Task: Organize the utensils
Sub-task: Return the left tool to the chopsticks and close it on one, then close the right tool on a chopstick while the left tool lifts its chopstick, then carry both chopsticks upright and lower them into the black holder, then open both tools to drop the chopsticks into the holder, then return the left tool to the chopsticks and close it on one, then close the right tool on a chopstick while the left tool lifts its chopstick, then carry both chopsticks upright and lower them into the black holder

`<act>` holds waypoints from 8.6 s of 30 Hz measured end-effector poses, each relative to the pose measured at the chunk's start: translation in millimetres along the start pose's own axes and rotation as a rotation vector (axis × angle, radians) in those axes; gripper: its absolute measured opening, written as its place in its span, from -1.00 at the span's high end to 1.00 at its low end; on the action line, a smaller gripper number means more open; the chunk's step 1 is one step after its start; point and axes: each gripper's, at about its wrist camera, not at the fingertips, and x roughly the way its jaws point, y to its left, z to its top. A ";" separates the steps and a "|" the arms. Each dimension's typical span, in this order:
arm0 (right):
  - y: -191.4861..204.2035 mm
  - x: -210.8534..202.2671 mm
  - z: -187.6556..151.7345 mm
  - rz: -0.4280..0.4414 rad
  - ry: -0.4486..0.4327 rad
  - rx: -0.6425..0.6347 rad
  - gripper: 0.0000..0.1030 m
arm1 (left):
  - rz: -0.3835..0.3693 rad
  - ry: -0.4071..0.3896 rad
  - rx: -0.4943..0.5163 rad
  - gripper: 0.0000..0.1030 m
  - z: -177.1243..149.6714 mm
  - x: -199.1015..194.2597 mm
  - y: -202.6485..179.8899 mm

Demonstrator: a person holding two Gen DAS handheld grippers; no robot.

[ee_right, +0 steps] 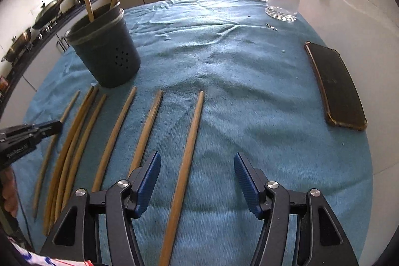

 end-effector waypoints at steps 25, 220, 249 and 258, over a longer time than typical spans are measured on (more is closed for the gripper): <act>5.3 19.9 40.9 -0.036 0.020 0.008 0.89 | 0.006 -0.048 0.024 0.90 23.8 -2.5 -12.5; 57.7 12.7 23.4 -0.017 -0.002 -0.095 0.21 | 0.020 0.037 -0.066 0.83 30.7 12.5 44.1; 43.5 -57.2 49.3 0.041 -0.241 0.009 0.86 | -0.043 -0.291 -0.145 0.90 11.2 -104.0 44.8; 43.2 -130.8 19.6 0.070 -0.405 0.002 0.86 | -0.044 -0.468 -0.073 0.90 -38.6 -180.1 14.8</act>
